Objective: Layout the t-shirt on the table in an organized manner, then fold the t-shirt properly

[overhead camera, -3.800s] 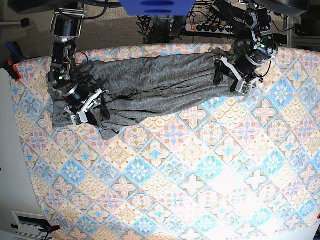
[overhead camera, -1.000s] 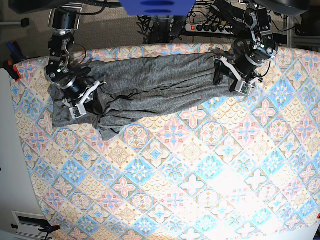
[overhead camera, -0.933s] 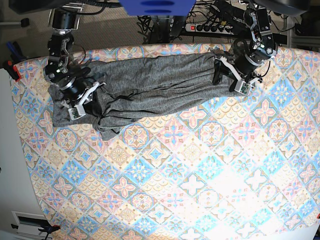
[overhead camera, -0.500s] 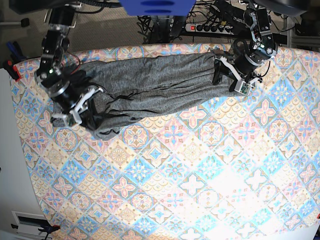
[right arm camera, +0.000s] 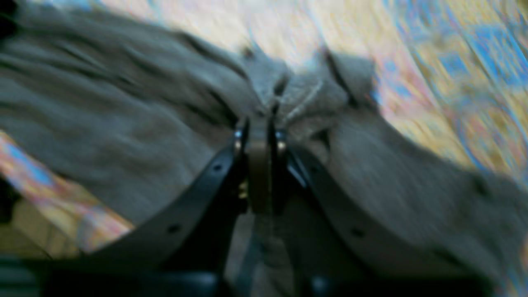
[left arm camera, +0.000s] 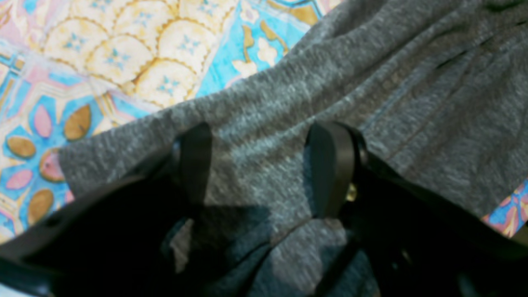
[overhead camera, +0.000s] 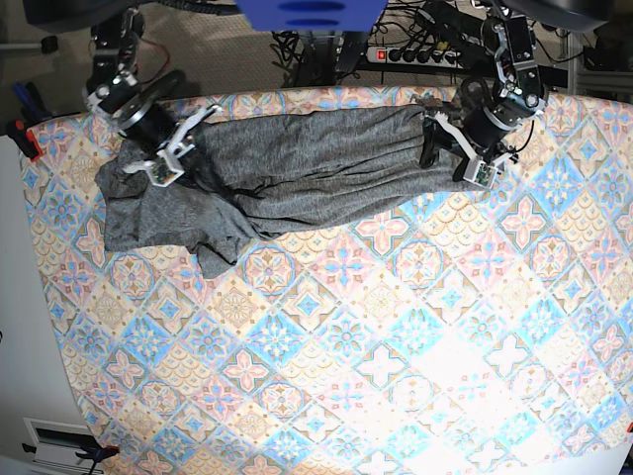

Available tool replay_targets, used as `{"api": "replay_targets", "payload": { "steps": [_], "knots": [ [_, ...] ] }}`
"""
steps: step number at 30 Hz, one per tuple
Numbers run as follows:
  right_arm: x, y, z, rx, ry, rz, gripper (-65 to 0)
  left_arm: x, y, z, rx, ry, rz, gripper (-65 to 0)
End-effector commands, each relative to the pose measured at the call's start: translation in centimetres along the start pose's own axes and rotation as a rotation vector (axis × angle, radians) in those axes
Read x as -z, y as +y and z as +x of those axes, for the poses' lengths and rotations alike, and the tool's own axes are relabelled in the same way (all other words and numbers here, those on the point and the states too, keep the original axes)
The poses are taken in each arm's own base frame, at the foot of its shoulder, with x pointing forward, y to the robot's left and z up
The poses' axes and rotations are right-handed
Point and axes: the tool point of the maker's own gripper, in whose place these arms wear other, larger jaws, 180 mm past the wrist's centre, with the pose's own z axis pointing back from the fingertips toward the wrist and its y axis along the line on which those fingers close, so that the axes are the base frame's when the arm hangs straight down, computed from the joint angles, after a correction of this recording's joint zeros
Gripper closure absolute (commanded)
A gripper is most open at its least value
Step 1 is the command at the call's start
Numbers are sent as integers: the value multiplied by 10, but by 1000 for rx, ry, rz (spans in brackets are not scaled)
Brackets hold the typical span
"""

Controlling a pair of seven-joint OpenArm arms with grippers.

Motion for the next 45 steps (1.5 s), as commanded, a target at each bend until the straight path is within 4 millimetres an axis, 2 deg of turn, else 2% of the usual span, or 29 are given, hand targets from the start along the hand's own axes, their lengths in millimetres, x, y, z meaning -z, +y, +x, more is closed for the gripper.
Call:
{"api": "replay_targets", "payload": {
  "steps": [1, 5, 8, 12, 14, 19, 24, 27, 33, 36, 39, 41, 43, 44, 45],
  "knots": [
    [-2, 13, 9, 11, -47, 40, 0, -2, 2, 13, 9, -45, 0, -365],
    [1, 52, 9, 55, -82, 142, 0, -2, 2, 13, 9, -45, 0, -365],
    [5, 73, 9, 60, -80, 208, 0, -2, 2, 13, 10, -46, 0, -365],
    [9, 106, -9, -31, 0, 316, 0, -3, 1, 15, 7, -54, -4, -365],
    [12, 115, -21, -102, 52, 340, 0, -3, 1, 15, 7, -54, -4, -365],
    [12, 115, -45, -269, 166, 335, 0, 0, -8, 15, 12, -51, -27, -365],
    [16, 124, -49, -286, 178, 346, 0, 3, -18, 17, 23, -54, -55, -365],
    [16, 124, -49, -285, 177, 345, 0, -6, -26, 32, 54, -92, -55, -365],
    [16, 122, -53, -277, 188, 341, 0, -27, -47, 90, 171, -237, -58, -369],
    [20, 118, -49, -288, 177, 335, 0, -25, -82, 107, 206, -286, -145, -369],
    [23, 117, -45, -296, 166, 334, -9, -13, -131, 116, 246, -306, -290, -370],
    [23, 117, -45, -296, 166, 334, 0, -6, -162, 105, 257, -258, -379, -369],
    [23, 117, -45, -296, 166, 334, 0, 0, -192, 108, 297, -232, -456, -366],
    [23, 117, -45, -296, 166, 334, 0, 4, -204, 108, 312, -213, -484, -365],
    [23, 117, -45, -296, 166, 334, 0, 8, -207, 108, 317, -189, -483, -365]
  ]
}}
